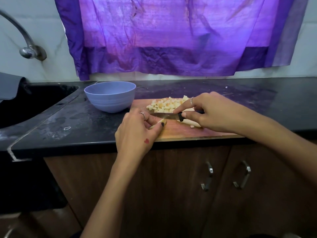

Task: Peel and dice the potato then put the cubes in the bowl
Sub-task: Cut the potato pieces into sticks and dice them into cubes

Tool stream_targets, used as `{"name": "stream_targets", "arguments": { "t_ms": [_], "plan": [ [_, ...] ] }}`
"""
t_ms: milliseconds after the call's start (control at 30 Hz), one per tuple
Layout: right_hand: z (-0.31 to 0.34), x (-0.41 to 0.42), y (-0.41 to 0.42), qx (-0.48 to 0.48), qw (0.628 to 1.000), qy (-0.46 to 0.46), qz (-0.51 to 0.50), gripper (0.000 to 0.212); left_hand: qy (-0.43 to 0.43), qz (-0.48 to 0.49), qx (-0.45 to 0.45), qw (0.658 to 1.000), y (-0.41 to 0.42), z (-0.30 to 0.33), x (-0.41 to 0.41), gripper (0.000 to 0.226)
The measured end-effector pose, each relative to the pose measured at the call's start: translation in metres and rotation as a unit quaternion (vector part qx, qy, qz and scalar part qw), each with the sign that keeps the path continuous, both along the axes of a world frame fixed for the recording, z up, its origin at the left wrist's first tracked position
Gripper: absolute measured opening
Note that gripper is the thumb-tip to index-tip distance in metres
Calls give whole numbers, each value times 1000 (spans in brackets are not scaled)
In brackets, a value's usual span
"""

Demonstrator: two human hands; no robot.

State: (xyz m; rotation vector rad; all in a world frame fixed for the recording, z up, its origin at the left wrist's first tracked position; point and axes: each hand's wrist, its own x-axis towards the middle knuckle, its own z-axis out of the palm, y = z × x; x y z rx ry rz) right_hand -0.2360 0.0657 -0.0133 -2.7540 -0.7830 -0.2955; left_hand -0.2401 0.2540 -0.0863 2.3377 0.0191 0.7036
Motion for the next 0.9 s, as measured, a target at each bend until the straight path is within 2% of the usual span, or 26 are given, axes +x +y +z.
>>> {"name": "stream_targets", "arguments": {
  "t_ms": [400, 767, 900],
  "plan": [
    [3, 8, -3, -11, 1000, 8, -2, 23, 16, -7, 2, 1000, 2, -1, 2, 29],
    [-18, 6, 2, -95, 991, -86, 25, 30, 7, 7, 13, 1000, -2, -2, 2, 25],
    [-27, -2, -8, -92, 993, -71, 37, 23, 2, 9, 23, 1000, -2, -2, 1, 25]
  ]
}}
